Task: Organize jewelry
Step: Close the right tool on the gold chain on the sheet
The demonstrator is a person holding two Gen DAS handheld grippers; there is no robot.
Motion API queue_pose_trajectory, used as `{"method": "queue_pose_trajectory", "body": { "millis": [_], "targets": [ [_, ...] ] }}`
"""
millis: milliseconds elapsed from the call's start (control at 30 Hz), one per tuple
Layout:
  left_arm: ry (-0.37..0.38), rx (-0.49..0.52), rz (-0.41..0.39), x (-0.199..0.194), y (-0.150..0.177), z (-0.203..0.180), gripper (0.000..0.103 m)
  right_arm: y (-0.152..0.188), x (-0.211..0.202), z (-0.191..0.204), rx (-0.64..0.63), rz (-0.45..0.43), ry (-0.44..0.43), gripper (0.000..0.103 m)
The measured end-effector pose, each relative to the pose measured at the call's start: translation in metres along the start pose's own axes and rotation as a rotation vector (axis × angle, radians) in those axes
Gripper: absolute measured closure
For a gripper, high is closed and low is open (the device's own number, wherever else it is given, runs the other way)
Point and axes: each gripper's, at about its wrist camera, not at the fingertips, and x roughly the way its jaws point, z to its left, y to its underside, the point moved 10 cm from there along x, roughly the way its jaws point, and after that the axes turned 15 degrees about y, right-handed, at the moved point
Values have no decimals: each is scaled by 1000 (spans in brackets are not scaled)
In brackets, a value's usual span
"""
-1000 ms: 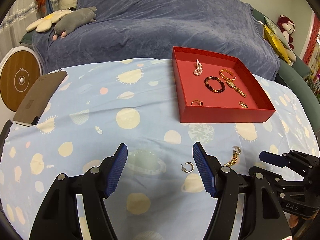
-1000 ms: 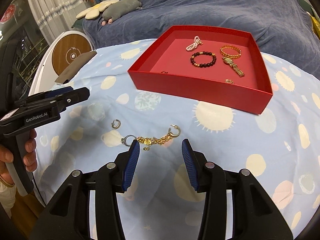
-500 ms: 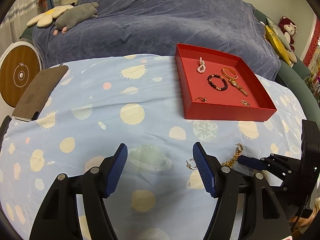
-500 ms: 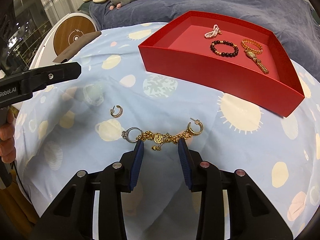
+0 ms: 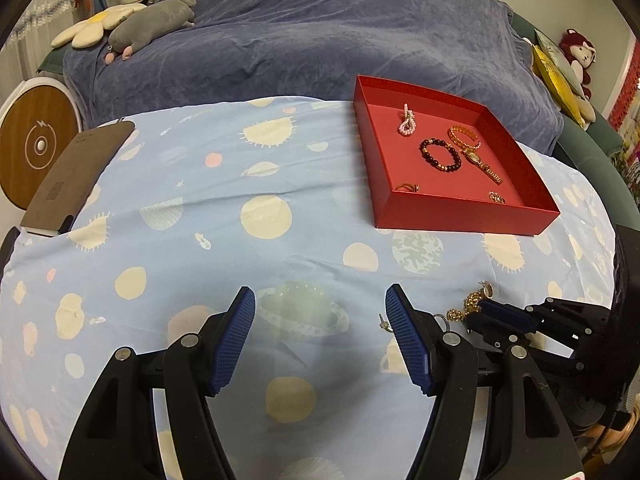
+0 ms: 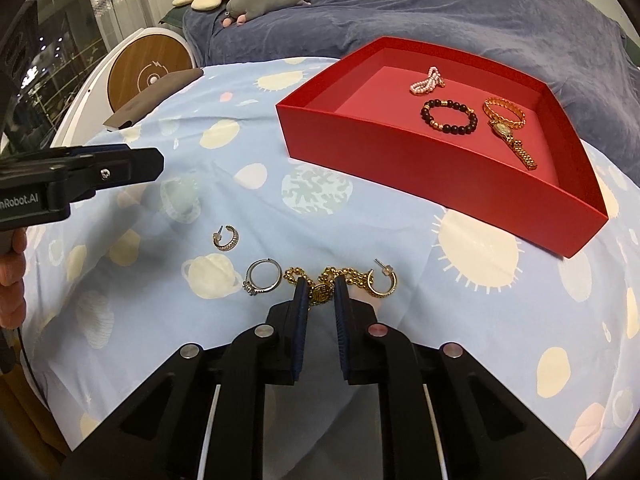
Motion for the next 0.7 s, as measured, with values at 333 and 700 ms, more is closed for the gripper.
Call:
{"method": "queue_pose_trajectory", "body": {
  "millis": [333, 700],
  "targets": [
    [57, 87, 51, 21, 17, -43, 38, -19, -51, -40, 88, -88, 8, 90],
    [80, 193, 104, 60, 35, -83, 52, -18, -56, -75, 159, -86, 28, 90]
  ]
}}
